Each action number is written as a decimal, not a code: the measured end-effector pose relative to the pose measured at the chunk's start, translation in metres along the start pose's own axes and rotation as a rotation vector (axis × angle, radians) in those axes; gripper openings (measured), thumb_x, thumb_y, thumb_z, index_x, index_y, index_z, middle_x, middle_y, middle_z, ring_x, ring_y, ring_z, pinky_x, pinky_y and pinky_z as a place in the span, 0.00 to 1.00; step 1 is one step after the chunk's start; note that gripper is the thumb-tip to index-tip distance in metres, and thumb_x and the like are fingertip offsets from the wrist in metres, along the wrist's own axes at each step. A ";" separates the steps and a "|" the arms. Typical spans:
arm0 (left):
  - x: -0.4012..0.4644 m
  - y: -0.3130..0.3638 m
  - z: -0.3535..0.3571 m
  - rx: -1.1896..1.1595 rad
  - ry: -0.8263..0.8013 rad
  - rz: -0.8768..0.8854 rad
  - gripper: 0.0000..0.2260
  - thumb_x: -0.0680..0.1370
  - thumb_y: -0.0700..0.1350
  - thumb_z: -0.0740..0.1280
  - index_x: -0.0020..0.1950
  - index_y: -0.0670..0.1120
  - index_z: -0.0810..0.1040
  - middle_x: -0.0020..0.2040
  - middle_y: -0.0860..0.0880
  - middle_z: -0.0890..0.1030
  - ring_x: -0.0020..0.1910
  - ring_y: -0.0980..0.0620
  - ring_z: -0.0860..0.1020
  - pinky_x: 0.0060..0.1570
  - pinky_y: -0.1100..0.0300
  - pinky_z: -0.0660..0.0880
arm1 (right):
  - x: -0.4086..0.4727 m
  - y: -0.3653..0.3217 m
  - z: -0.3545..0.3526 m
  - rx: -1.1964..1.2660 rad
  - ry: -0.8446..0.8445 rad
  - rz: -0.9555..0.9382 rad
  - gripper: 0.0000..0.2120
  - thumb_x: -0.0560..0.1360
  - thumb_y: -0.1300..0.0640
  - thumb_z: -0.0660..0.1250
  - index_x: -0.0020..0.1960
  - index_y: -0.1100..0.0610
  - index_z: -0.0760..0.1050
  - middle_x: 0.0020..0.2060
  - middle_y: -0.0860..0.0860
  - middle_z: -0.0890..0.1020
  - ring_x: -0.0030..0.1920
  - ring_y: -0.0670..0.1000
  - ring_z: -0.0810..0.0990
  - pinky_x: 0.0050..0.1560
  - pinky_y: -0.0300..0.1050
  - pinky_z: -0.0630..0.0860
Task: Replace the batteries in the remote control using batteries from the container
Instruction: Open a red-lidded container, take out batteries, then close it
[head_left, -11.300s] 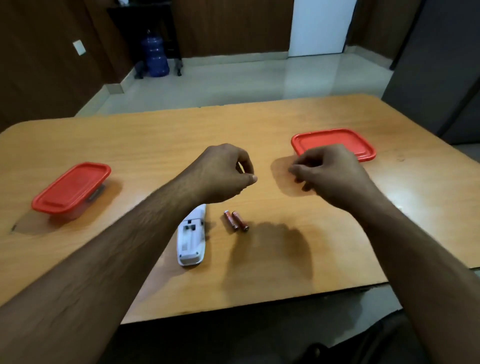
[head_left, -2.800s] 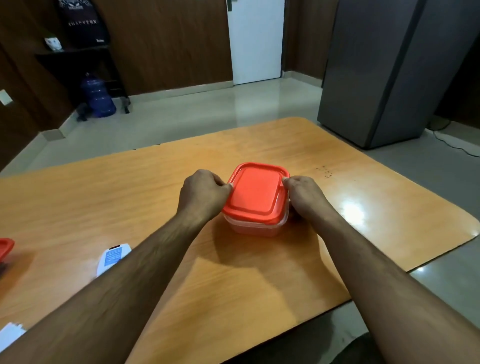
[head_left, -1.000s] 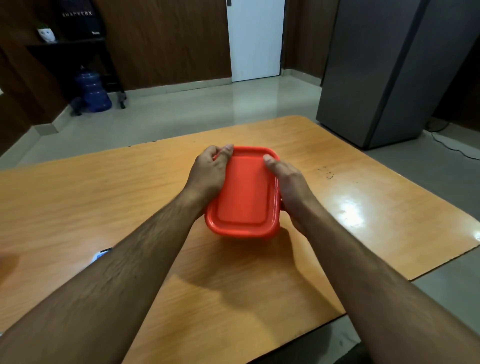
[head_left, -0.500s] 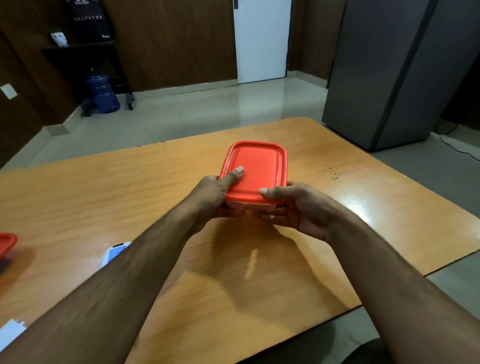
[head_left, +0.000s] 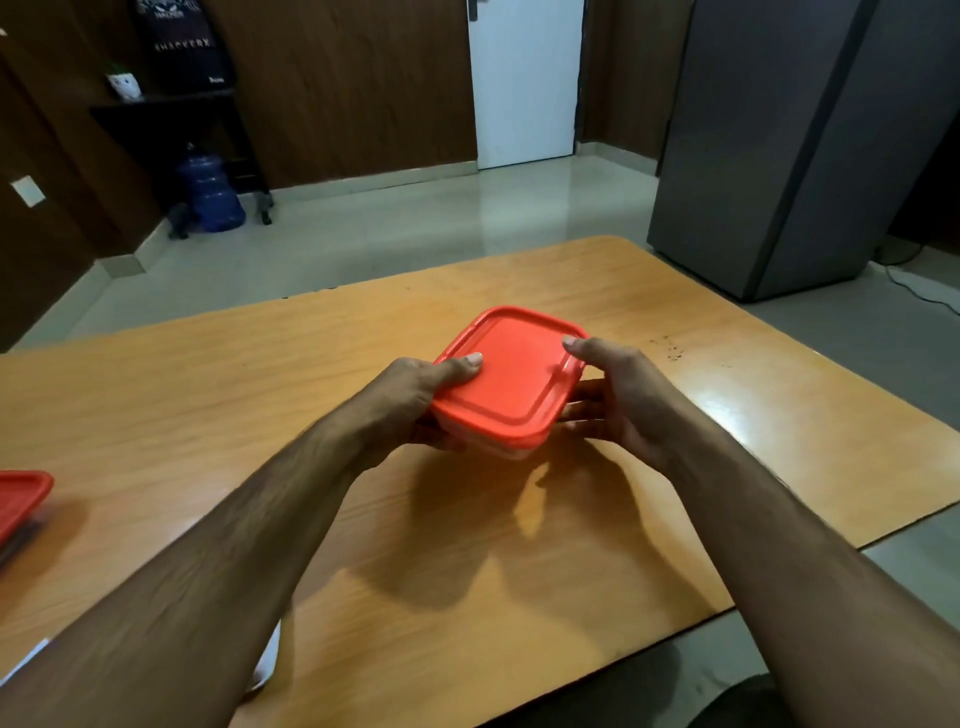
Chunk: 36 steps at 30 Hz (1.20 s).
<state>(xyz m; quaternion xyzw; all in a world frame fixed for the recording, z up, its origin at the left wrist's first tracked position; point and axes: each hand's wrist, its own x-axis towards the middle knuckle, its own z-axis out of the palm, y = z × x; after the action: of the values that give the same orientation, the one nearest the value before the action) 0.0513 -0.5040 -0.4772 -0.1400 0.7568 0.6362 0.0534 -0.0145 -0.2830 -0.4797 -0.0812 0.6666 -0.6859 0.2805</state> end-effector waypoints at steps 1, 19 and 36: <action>-0.001 0.001 -0.001 0.022 -0.012 0.001 0.24 0.73 0.60 0.70 0.53 0.39 0.80 0.34 0.45 0.82 0.33 0.47 0.82 0.30 0.57 0.78 | -0.001 0.000 -0.002 0.004 0.012 -0.012 0.17 0.79 0.47 0.63 0.61 0.58 0.72 0.41 0.59 0.81 0.37 0.54 0.82 0.39 0.47 0.80; 0.178 0.059 0.027 -0.322 0.181 -0.037 0.09 0.80 0.47 0.63 0.56 0.44 0.75 0.41 0.45 0.79 0.38 0.46 0.79 0.47 0.50 0.78 | 0.146 -0.036 -0.065 0.000 0.501 -0.095 0.09 0.79 0.56 0.63 0.45 0.60 0.77 0.38 0.57 0.78 0.30 0.55 0.82 0.45 0.59 0.81; 0.349 0.092 0.076 -0.149 0.278 0.024 0.07 0.78 0.40 0.66 0.54 0.38 0.76 0.45 0.43 0.79 0.42 0.46 0.77 0.53 0.50 0.77 | 0.313 -0.083 -0.169 0.039 0.574 -0.019 0.15 0.76 0.57 0.60 0.58 0.60 0.79 0.46 0.57 0.80 0.41 0.56 0.82 0.31 0.45 0.79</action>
<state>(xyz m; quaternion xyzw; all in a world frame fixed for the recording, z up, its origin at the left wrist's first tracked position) -0.3151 -0.4657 -0.4944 -0.2214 0.7094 0.6655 -0.0701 -0.3792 -0.2942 -0.4991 0.1152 0.7045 -0.6962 0.0755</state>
